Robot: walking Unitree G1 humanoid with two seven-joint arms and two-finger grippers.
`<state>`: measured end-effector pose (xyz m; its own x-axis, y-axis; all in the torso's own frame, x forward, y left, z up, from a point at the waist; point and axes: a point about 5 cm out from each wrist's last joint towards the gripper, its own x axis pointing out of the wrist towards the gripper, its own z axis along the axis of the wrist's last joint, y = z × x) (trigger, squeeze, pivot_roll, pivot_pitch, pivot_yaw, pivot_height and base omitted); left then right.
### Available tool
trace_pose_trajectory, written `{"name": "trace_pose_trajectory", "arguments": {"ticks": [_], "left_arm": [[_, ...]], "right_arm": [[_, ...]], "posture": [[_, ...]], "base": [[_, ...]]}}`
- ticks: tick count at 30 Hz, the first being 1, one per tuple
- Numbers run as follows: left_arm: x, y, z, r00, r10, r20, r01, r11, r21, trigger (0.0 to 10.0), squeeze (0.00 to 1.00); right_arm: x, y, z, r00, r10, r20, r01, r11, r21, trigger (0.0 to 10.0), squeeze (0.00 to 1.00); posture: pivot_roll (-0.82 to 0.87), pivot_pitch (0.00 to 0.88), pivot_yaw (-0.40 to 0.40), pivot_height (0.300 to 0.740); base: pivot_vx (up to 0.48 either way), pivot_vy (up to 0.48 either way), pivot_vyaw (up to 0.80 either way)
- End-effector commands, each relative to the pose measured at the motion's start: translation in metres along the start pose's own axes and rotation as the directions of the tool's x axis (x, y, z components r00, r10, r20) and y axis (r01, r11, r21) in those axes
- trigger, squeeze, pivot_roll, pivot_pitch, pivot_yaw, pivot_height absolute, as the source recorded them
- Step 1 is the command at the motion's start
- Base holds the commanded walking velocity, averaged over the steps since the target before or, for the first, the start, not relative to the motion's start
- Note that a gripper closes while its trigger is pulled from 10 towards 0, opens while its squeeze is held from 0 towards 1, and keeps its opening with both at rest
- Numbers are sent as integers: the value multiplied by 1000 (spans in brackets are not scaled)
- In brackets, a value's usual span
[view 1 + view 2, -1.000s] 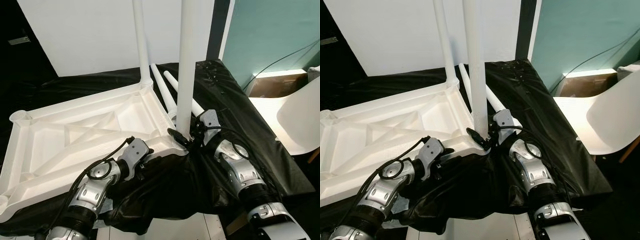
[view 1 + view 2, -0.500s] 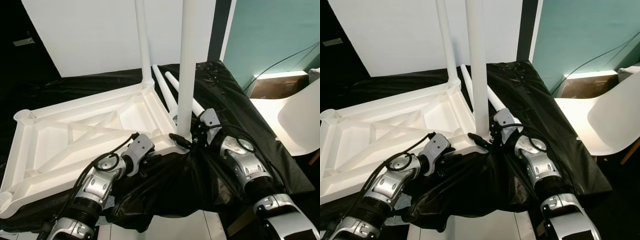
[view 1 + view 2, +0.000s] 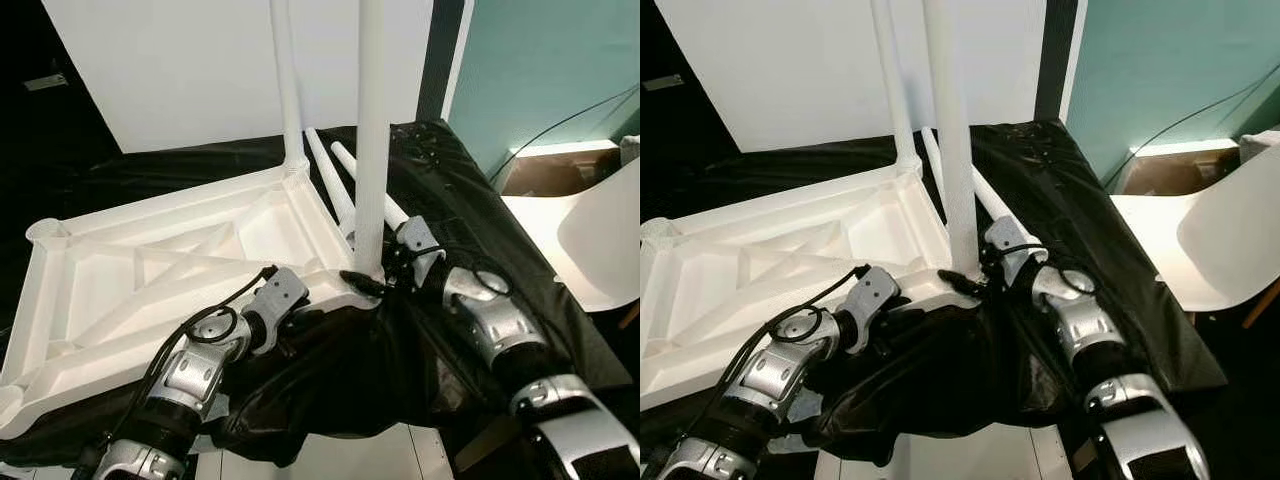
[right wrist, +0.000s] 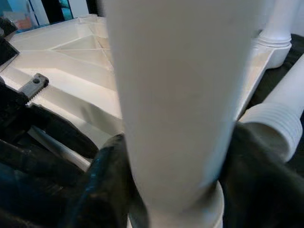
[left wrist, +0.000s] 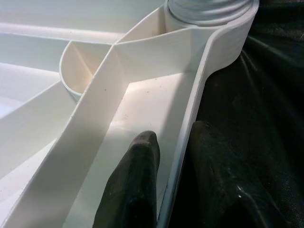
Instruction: Building children table
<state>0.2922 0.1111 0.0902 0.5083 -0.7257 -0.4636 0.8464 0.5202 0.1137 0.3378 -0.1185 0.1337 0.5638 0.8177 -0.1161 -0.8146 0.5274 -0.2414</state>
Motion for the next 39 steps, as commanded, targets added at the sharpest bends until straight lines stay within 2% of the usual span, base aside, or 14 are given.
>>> {"name": "trace_pose_trajectory", "arguments": {"ticks": [1,5,7,11,14,19,20,24,25,26,27,30,31,39], "left_arm": [[5,-15,-31,987,-81,-136,71,995,-75,10000,0],[4,-15,-30,988,-81,-133,72,995,-74,10000,0],[4,-15,-30,989,-75,-130,65,995,-78,10000,0],[3,-17,-30,988,-80,-134,70,995,-77,10000,0],[3,-17,-31,987,-83,-136,73,994,-75,10000,0],[1,-17,-33,986,-82,-146,71,995,-77,10000,0],[0,-17,-35,985,-82,-152,70,994,-78,10000,0],[-1,-17,-36,985,-82,-153,70,994,-79,10000,0],[-1,-18,-37,984,-84,-157,72,994,-80,10000,0],[-1,-18,-37,984,-84,-157,72,994,-80,10000,0],[-1,-18,-38,983,-89,-161,77,994,-80,10000,0],[0,-20,-38,982,-98,-164,86,993,-77,10000,0],[1,-20,-37,981,-101,-164,89,993,-76,10000,0],[4,-22,-37,980,-111,-166,101,992,-69,10000,0]], "right_arm": [[5,12,-10,999,14,-40,-12,999,39,0,0],[10,25,-13,999,-46,-10,46,994,103,0,0],[14,38,-10,956,-284,70,276,955,113,0,0],[14,62,-11,887,-447,118,429,891,148,0,0],[12,54,-4,833,-530,157,515,848,130,0,0],[10,51,-8,820,-558,123,543,828,137,0,0],[14,56,-7,848,-517,116,501,854,138,10000,0],[16,58,-6,858,-500,120,485,864,133,10000,0],[17,59,-5,879,-461,121,444,885,139,10000,537],[17,59,-5,879,-461,121,444,885,139,10000,537],[17,55,-5,908,-401,121,381,911,157,10000,1000],[12,41,-1,940,-311,142,291,946,142,10000,988],[9,33,2,954,-261,151,245,963,116,10000,0],[-1,-2,15,989,-95,111,96,995,-4,10000,0]], "posture": [[-5,0,27,740],[-3,0,24,740],[-3,0,28,740],[4,0,30,740],[11,0,30,740],[14,0,34,740],[10,0,37,740],[5,0,38,740],[4,0,39,740],[4,0,39,740],[-2,0,41,740],[-9,0,40,740],[-14,0,40,740],[-20,0,43,740]], "base": [[0,0,0],[0,0,0],[0,0,0],[0,0,0],[0,0,0],[0,0,0],[0,0,0],[0,0,0],[0,0,0],[0,0,0],[0,0,0],[0,0,0],[0,0,0],[0,0,0]]}}
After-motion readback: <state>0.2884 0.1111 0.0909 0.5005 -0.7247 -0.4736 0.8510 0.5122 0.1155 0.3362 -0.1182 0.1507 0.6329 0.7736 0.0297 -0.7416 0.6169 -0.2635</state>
